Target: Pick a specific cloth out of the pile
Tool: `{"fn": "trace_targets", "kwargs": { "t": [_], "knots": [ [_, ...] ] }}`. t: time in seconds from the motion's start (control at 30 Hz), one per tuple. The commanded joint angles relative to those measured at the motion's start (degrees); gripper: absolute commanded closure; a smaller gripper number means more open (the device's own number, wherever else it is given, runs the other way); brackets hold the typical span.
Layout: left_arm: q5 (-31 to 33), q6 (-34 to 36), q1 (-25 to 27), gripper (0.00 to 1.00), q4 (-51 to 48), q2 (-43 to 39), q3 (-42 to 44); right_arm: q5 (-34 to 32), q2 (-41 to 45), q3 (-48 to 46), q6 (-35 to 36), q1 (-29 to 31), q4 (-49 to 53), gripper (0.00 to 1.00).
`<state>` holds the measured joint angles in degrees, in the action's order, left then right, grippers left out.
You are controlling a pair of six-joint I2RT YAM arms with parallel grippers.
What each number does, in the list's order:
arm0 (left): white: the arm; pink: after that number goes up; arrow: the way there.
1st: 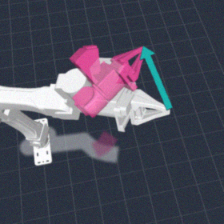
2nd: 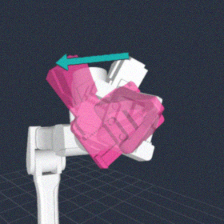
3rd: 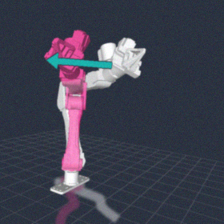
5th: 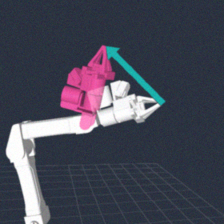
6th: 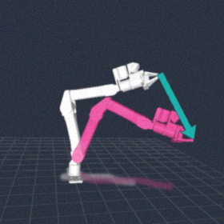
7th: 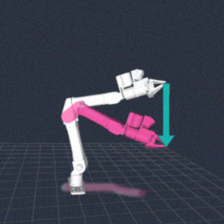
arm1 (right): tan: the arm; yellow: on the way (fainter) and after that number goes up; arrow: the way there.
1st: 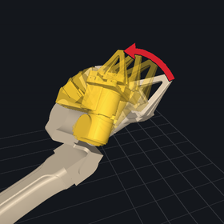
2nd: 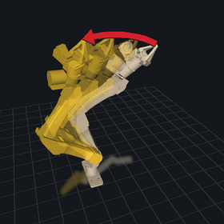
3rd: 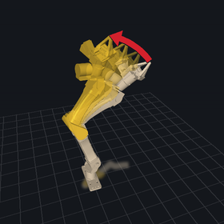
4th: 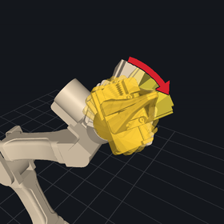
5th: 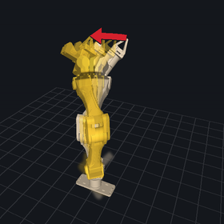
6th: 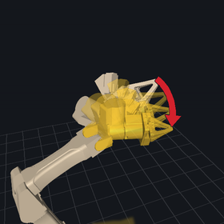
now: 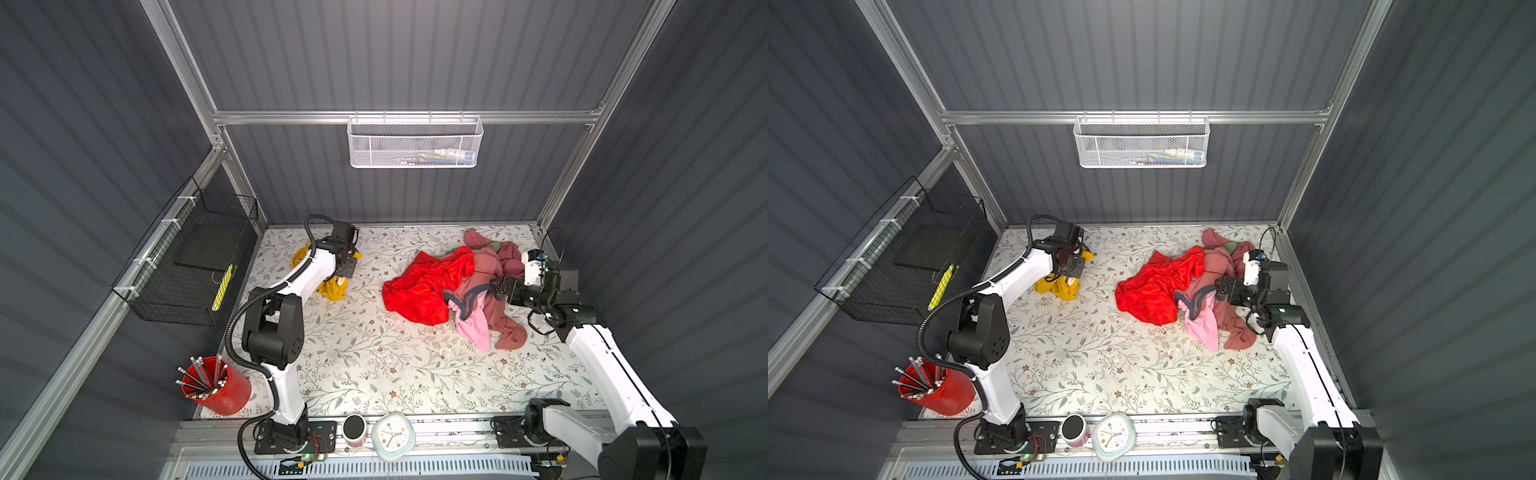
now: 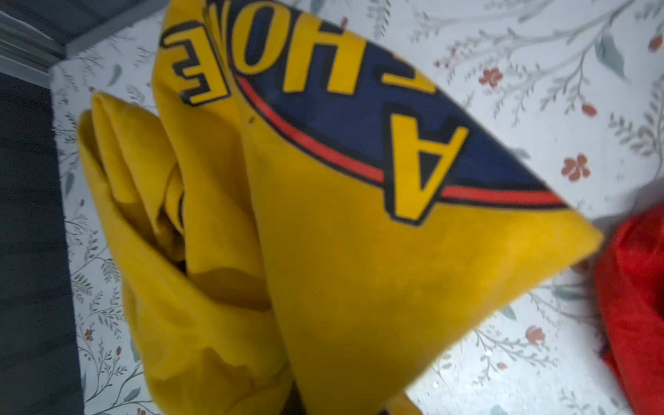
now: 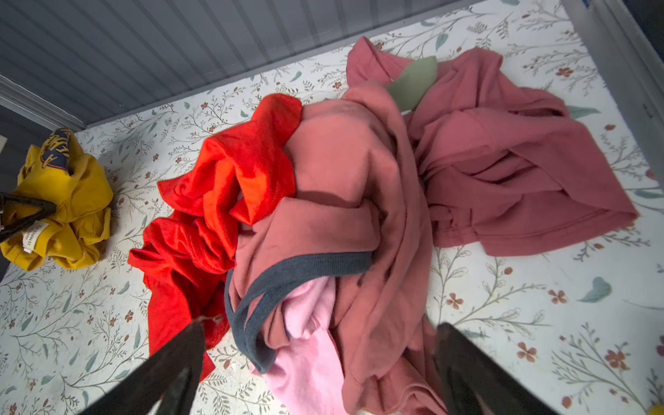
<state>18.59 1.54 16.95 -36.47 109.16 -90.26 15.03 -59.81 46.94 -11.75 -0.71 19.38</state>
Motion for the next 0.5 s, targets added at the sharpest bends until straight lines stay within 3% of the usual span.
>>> {"fn": "trace_targets", "kwargs": {
  "t": [0.0, 0.13, 0.3, 0.47],
  "knots": [
    [4.4, -4.7, -1.2, 1.00, -2.7, 4.7, -5.1, 0.3, 1.0, -0.2, -0.2, 0.4, -1.6, 0.01],
    [6.6, -6.8, -1.5, 1.00, -4.2, 10.9, -9.8, -0.4, 1.5, -0.2, 0.3, 0.5, -0.9, 0.01],
    [2.6, -5.5, -1.6, 1.00, -9.6, 18.9, -16.0, -0.8, 1.7, -0.4, 0.6, 0.5, -0.3, 0.01],
    [0.7, -5.8, -1.6, 1.00, -10.7, 21.2, -15.7, -0.9, 1.2, -0.5, 0.5, 0.5, -0.3, 0.01]
  ]
}}
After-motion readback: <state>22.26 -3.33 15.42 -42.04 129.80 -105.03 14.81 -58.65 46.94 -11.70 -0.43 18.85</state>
